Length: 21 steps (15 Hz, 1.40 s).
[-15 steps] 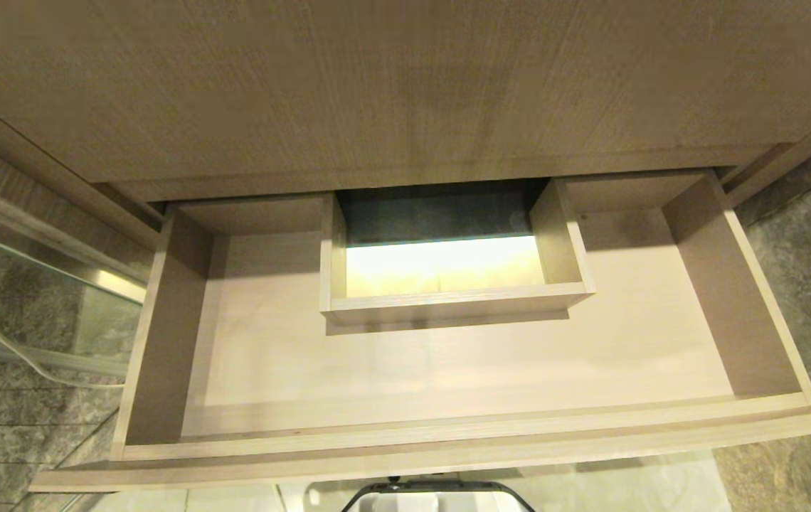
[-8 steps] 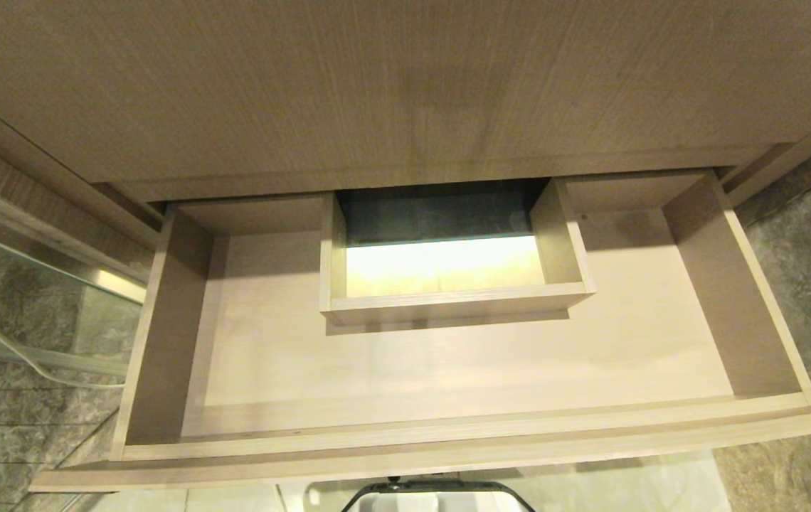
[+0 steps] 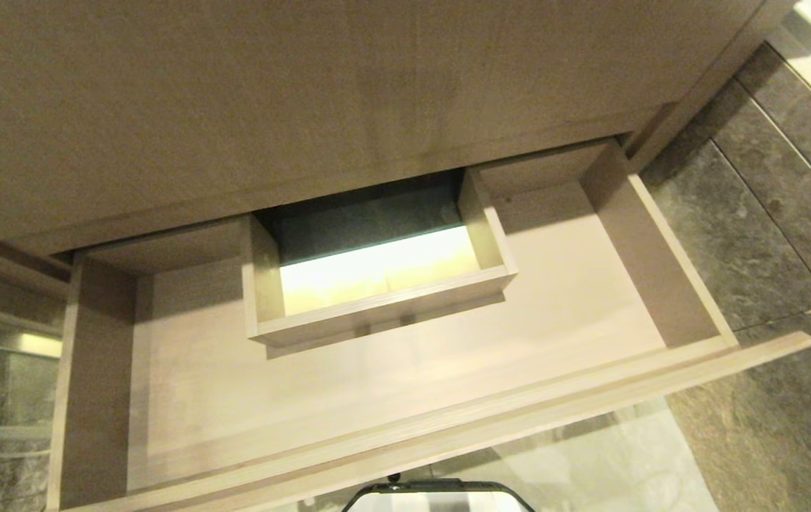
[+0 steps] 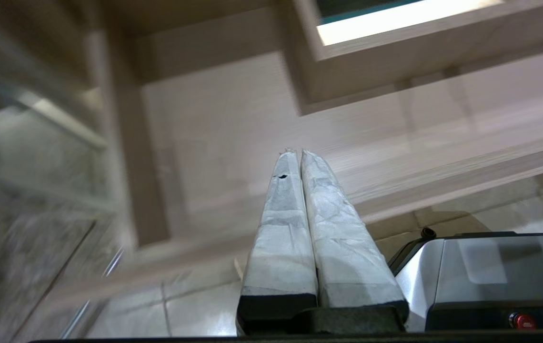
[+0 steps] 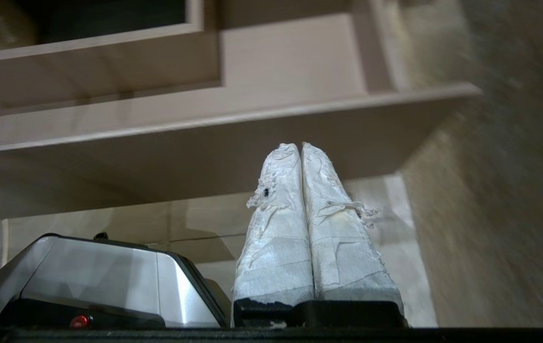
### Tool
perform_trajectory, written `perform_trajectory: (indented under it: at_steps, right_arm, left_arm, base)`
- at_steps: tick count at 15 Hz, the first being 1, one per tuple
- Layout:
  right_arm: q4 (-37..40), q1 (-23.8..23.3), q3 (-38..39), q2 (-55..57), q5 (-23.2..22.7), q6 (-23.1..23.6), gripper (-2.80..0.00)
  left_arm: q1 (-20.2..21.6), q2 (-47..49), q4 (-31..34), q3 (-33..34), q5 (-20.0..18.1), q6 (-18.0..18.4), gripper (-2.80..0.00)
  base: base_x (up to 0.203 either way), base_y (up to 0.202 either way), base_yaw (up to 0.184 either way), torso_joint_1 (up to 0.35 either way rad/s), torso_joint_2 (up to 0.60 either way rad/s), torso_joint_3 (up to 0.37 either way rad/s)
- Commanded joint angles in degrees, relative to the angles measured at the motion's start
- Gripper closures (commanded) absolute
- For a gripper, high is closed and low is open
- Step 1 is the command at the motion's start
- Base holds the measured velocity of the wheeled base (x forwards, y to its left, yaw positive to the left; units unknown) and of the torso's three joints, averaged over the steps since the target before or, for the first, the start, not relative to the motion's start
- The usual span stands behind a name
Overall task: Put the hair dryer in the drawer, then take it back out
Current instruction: Pick up the hairdryer
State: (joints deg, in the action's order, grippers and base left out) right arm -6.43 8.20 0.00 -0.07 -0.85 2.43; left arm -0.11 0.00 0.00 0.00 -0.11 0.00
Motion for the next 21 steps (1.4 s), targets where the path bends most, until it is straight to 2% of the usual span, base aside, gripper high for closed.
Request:
perform_trajectory:
  at_steps: [1, 3, 14, 21]
  right_arm:
    - [0.0, 0.1, 2.3, -2.2, 0.0, 0.0, 0.00]
    - [0.1, 0.1, 2.3, -2.2, 0.0, 0.1, 0.00]
    - [0.1, 0.1, 2.3, -2.2, 0.1, 0.1, 0.00]
    - [0.1, 0.0, 2.3, -2.2, 0.1, 0.2, 0.00]
  left_arm:
    - [0.0, 0.0, 0.0, 0.1, 0.0, 0.0, 0.00]
    - [0.0, 0.0, 0.0, 0.1, 0.0, 0.0, 0.00]
    - [0.0, 0.0, 0.0, 0.1, 0.0, 0.0, 0.00]
    - [0.0, 0.0, 0.0, 0.1, 0.0, 0.0, 0.00]
  base:
    - [0.001, 0.006, -0.163, 0.002, 0.00, 0.005]
    - [-0.001, 0.004, -0.121, 0.001, 0.00, 0.005]
    - [0.000, 0.000, 0.000, 0.000, 0.00, 0.000]
    - [0.000, -0.006, 0.150, 0.003, 0.00, 0.005]
